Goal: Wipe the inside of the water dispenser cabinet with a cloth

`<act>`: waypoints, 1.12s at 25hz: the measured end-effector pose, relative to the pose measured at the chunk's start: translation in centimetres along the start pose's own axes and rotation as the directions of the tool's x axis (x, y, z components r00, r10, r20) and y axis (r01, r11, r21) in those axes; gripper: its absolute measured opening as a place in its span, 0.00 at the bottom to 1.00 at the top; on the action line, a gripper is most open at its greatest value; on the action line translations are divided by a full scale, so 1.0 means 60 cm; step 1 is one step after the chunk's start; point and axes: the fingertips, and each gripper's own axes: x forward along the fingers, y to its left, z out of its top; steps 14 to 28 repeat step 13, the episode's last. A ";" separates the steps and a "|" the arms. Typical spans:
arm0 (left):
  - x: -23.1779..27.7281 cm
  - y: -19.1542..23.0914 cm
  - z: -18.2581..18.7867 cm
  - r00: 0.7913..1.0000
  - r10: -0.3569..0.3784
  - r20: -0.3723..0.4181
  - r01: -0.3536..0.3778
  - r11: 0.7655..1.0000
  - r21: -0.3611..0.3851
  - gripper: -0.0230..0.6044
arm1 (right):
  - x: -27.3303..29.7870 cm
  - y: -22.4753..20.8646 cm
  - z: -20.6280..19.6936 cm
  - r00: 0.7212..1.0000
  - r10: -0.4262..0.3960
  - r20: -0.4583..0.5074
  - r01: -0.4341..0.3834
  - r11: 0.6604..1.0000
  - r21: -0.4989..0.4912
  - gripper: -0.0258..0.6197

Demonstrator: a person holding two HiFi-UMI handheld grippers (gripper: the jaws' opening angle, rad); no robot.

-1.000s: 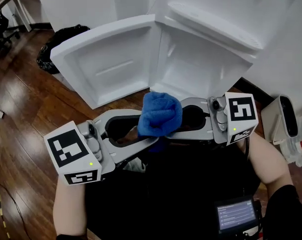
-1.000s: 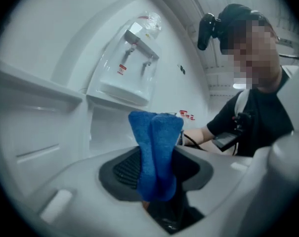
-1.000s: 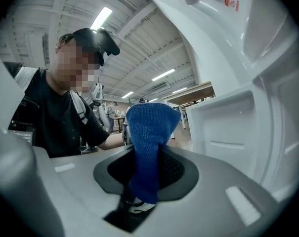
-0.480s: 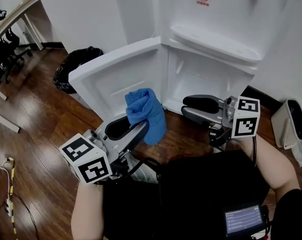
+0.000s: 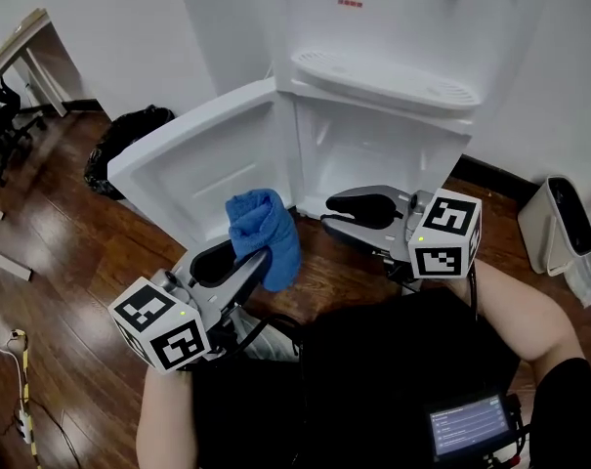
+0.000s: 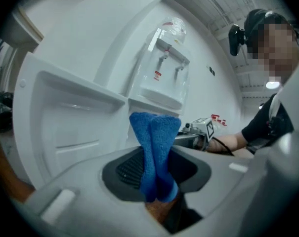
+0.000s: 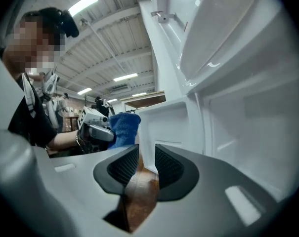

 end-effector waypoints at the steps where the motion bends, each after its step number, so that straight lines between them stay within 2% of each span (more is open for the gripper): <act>1: 0.000 0.007 -0.002 0.999 0.035 -0.007 -0.035 0.999 0.016 0.25 | 0.000 -0.009 -0.006 0.999 -0.044 -0.016 0.044 0.999 -0.023 0.20; 3: 0.001 0.024 -0.012 0.994 0.109 -0.024 -0.107 0.992 0.069 0.25 | 0.001 -0.024 -0.018 0.993 -0.112 -0.043 0.110 0.993 -0.043 0.18; 5: 0.005 0.035 -0.026 0.988 0.147 -0.043 -0.141 0.983 0.120 0.25 | 0.001 -0.033 -0.030 0.988 -0.142 -0.061 0.140 0.989 -0.039 0.17; 13: 0.011 0.019 -0.033 0.991 0.116 -0.065 -0.106 0.986 0.132 0.25 | 0.011 -0.026 -0.047 0.986 -0.142 -0.092 0.136 0.988 -0.073 0.17; 28: 0.011 0.019 -0.033 0.991 0.116 -0.065 -0.106 0.986 0.132 0.25 | 0.011 -0.026 -0.047 0.986 -0.142 -0.092 0.136 0.988 -0.073 0.17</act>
